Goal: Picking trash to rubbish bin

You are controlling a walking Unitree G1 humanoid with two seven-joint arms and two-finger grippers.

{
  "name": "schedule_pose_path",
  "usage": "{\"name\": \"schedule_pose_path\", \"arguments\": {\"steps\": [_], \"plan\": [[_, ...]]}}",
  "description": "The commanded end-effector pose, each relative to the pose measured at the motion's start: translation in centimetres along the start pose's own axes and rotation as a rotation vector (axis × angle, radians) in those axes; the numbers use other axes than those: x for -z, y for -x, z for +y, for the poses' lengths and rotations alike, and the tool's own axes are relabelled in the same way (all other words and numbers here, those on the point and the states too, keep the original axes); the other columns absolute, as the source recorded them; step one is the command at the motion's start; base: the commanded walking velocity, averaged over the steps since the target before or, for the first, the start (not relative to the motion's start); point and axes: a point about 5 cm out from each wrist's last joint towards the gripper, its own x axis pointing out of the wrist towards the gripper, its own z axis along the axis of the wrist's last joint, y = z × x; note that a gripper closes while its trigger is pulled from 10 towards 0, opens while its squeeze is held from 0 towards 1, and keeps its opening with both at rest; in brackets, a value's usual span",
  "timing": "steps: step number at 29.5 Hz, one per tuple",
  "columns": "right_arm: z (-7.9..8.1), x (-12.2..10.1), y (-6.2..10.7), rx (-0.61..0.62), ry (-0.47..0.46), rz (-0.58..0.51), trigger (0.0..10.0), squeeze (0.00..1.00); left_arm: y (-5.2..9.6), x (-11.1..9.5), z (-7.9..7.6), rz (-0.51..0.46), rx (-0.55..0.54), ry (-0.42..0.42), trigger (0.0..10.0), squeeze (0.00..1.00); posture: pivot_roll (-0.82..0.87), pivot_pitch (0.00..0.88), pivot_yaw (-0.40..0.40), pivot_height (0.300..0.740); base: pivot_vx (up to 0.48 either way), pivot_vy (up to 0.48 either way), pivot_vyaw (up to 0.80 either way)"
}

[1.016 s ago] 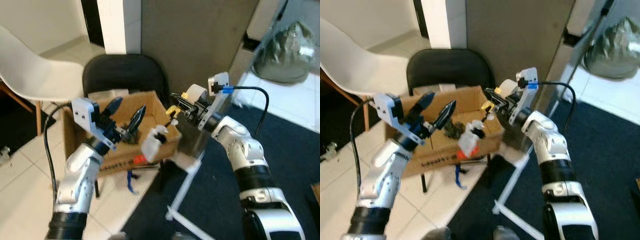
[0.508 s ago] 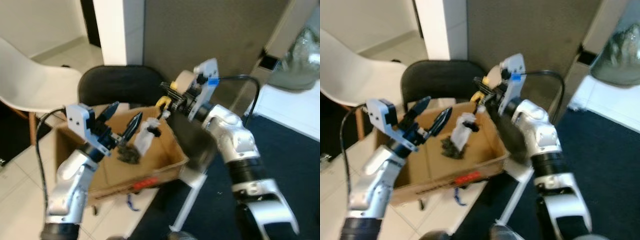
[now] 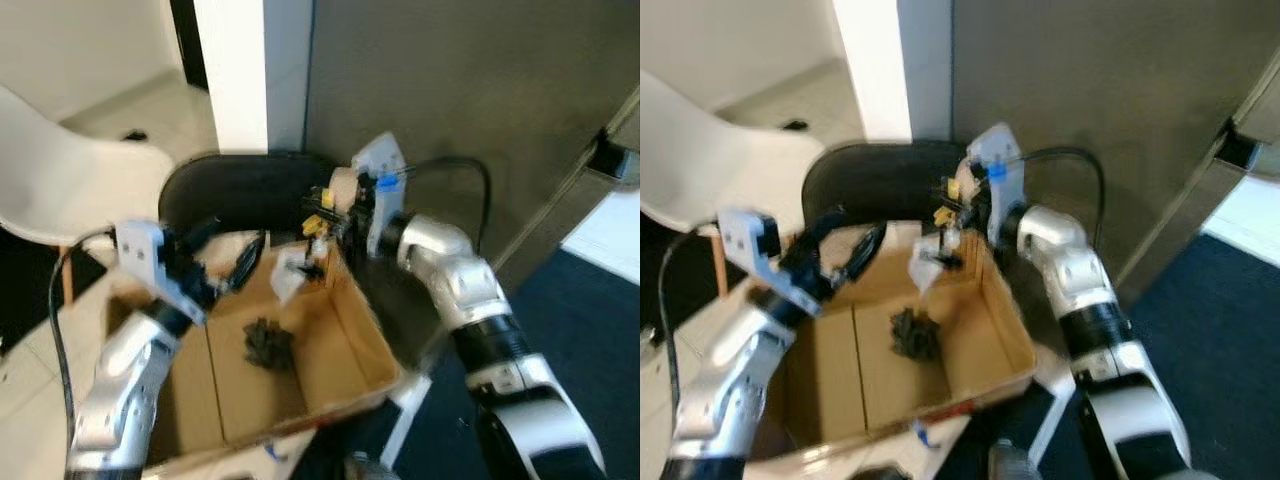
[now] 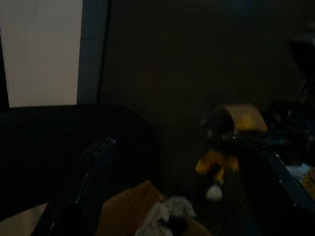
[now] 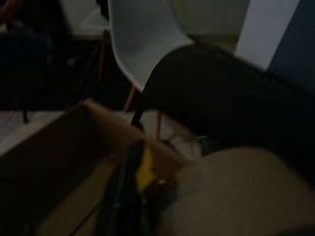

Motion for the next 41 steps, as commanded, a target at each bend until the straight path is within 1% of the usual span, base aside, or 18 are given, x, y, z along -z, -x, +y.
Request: {"name": "schedule_pose_path", "arguments": {"steps": [1, 7, 12, 13, 15, 17, 19, 20, 23, 25, 27, 30, 32, 34, 35, 36, 38, 41], "plan": [[0.2, 0.4, 0.4, -0.051, 0.026, 0.057, 10.0, 1.0, 0.3, 0.0, 0.0, 0.028, 0.013, -0.003, 10.0, 0.0, 0.0, 0.0, -0.038, 0.74, 0.0, 0.0, 0.0], [0.2, 0.5, 0.9, -0.089, 0.022, 0.069, 10.0, 1.0, 0.4, 0.2, -0.1, 0.037, 0.021, 0.001, 10.0, 0.0, 0.0, 0.0, -0.042, 0.74, 0.0, 0.0, 0.0], [0.6, 0.2, 1.8, -0.187, 0.003, 0.056, 10.0, 1.0, 0.2, 0.2, -0.3, 0.042, 0.032, 0.002, 10.0, 0.0, 0.0, 0.0, -0.043, 0.74, 0.0, 0.0, 0.0], [0.8, 0.5, 2.2, -0.222, 0.043, 0.094, 10.0, 0.0, 0.2, 0.2, -0.2, 0.043, 0.032, 0.001, 10.0, 0.0, 0.0, 0.0, -0.041, 0.74, 0.0, 0.0, 0.0], [1.1, 1.0, 2.8, -0.265, 0.097, 0.156, 10.0, 0.0, 0.1, 0.2, -0.1, 0.044, 0.033, -0.004, 10.0, 0.0, 0.0, 0.0, -0.04, 0.74, 0.0, 0.0, 0.0], [1.1, 0.9, 3.0, -0.271, 0.075, 0.163, 10.0, 0.0, 0.1, 0.1, 0.0, 0.045, 0.032, -0.005, 10.0, 0.0, 0.0, 0.0, -0.038, 0.74, 0.0, 0.0, 0.0], [0.8, 1.2, 3.1, -0.247, 0.071, 0.216, 10.0, 0.0, 0.1, 0.1, 0.0, 0.046, 0.033, -0.007, 10.0, 0.0, 0.0, 0.0, -0.037, 0.74, 0.0, 0.0, 0.0], [1.0, 1.6, 3.6, -0.281, 0.065, 0.285, 10.0, 0.0, 0.1, 0.1, 0.0, 0.047, 0.033, -0.011, 10.0, 0.0, 0.0, 0.0, -0.037, 0.74, 0.0, 0.0, 0.0], [1.3, 1.5, 3.9, -0.308, 0.056, 0.295, 10.0, 0.0, 0.1, 0.1, 0.0, 0.047, 0.033, -0.014, 10.0, 0.0, 0.0, 0.0, -0.036, 0.74, 0.0, 0.0, 0.0], [1.1, 1.2, 3.8, -0.291, 0.044, 0.277, 10.0, 0.0, 0.1, 0.1, 0.1, 0.047, 0.032, -0.015, 10.0, 0.0, 0.0, 0.0, -0.036, 0.74, 0.0, 0.0, 0.0], [0.8, 0.9, 3.7, -0.267, 0.032, 0.248, 10.0, 0.0, 0.1, 0.1, 0.1, 0.046, 0.031, -0.017, 10.0, 0.0, 0.0, 0.0, -0.036, 0.74, 0.0, 0.0, 0.0], [-1.9, -1.3, 3.4, -0.078, -0.073, -0.006, 10.0, 0.0, -0.2, -0.2, 0.5, 0.028, -0.003, -0.031, 10.0, 0.0, 0.0, 0.0, -0.036, 0.74, 0.0, 0.0, 0.0], [-2.1, -1.5, 3.4, -0.064, -0.086, -0.027, 10.0, 0.0, -0.2, -0.3, 0.5, 0.026, -0.007, -0.032, 10.0, 0.0, 0.0, 0.0, -0.036, 0.74, 0.0, 0.0, 0.0], [-3.2, -1.9, 3.6, 0.038, -0.195, -0.146, 10.0, 0.0, -0.8, -0.7, 0.8, 0.0, -0.032, -0.034, 10.0, 0.0, 0.0, 0.0, -0.036, 0.74, 0.0, 0.0, 0.0], [-3.2, -1.9, 3.6, 0.038, -0.195, -0.146, 10.0, 0.0, -0.8, -0.7, 0.8, 0.0, -0.032, -0.034, 10.0, 0.0, 0.0, 0.0, -0.036, 0.74, 0.0, 0.0, 0.0], [-3.3, -1.9, 3.6, 0.052, -0.244, -0.179, 10.0, 0.0, -1.1, -0.9, 0.9, -0.006, -0.045, -0.037, 10.0, 0.0, -0.01, 0.0, -0.038, 0.74, 0.0, 0.0, 0.0], [-2.8, -1.9, 3.3, 0.033, -0.293, -0.217, 10.0, 0.0, -1.7, -0.9, 0.9, -0.006, -0.058, -0.04, 10.0, 0.0, -0.01, 0.0, -0.038, 0.74, 0.0, 0.0, 0.0], [-2.4, -1.6, 2.9, 0.027, -0.315, -0.23, 10.0, 0.0, -2.2, -0.9, 0.8, 0.002, -0.06, -0.045, 10.0, 0.0, -0.01, 0.0, -0.038, 0.74, -0.081, 0.0, 0.0]]}}
